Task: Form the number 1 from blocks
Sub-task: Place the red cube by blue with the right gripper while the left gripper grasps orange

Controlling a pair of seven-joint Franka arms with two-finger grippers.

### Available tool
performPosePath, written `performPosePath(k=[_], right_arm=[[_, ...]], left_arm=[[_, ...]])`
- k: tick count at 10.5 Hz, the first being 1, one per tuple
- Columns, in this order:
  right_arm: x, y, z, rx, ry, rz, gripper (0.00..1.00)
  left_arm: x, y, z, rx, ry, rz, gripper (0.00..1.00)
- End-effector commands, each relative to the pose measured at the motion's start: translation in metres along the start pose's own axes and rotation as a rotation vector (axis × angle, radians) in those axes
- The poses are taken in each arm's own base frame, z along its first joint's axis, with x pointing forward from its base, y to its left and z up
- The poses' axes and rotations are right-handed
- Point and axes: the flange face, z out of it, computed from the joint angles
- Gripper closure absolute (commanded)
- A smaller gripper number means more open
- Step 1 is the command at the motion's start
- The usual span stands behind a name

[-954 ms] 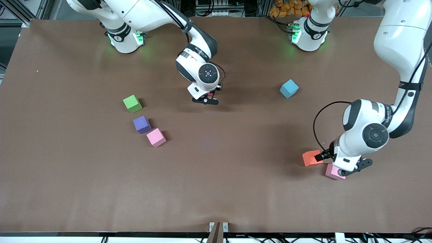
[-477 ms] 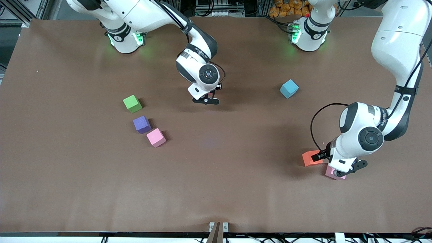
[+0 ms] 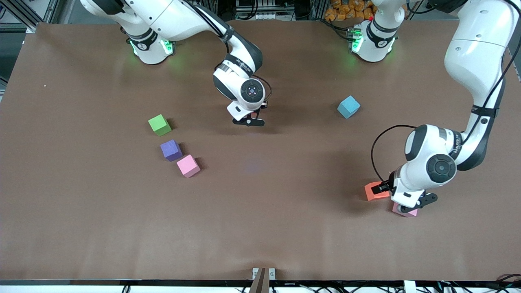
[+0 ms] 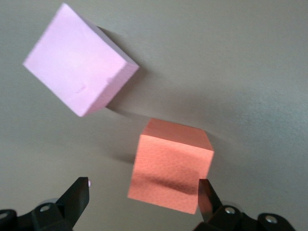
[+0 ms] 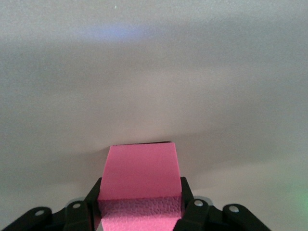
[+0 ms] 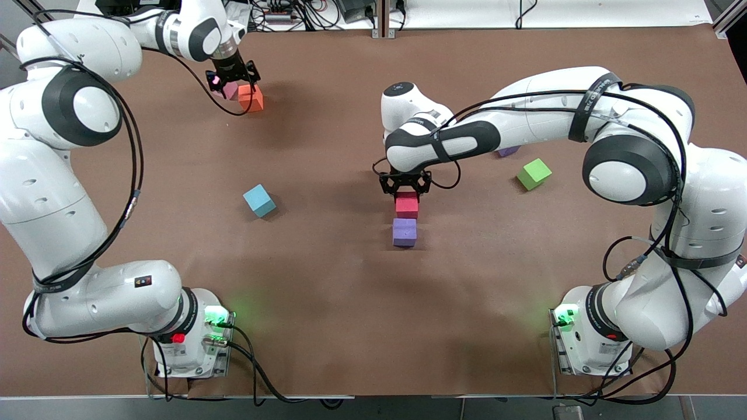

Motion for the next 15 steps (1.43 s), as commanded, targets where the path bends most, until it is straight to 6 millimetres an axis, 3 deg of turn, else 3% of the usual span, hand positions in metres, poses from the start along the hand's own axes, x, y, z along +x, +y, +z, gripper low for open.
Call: performPosePath(k=[1, 8, 9, 10, 12, 13, 14, 15], right_arm=[[-0.001, -0.005, 0.004, 0.005, -0.008, -0.011, 1.0], [-0.012, -0.012, 0.006, 0.012, -0.026, -0.025, 1.0], [-0.014, -0.013, 0.007, 0.007, -0.027, -0.029, 0.64], [-0.017, -0.015, 0.008, 0.001, -0.029, -0.024, 0.01], [-0.016, -0.013, 0.006, -0.006, -0.031, -0.021, 0.0], [-0.015, -0.011, 0.002, -0.013, -0.032, -0.019, 0.0], [-0.008, -0.008, -0.007, -0.02, -0.033, -0.016, 0.0], [0.0, -0.006, -0.028, -0.025, -0.042, -0.006, 0.0]], left_arm=[[-0.003, 0.02, 0.009, -0.006, 0.022, 0.034, 0.0], [-0.004, 0.027, 0.033, 0.015, 0.055, 0.102, 0.0], [-0.001, 0.022, 0.036, 0.032, 0.067, 0.114, 0.0], [0.001, 0.019, 0.039, 0.043, 0.07, 0.12, 0.0], [0.001, 0.018, 0.044, 0.047, 0.067, 0.139, 0.0], [0.0, 0.019, 0.044, 0.049, 0.068, 0.154, 0.34], [0.001, 0.018, 0.043, 0.052, 0.071, 0.172, 0.97], [0.001, 0.018, 0.041, 0.056, 0.076, 0.189, 1.0]])
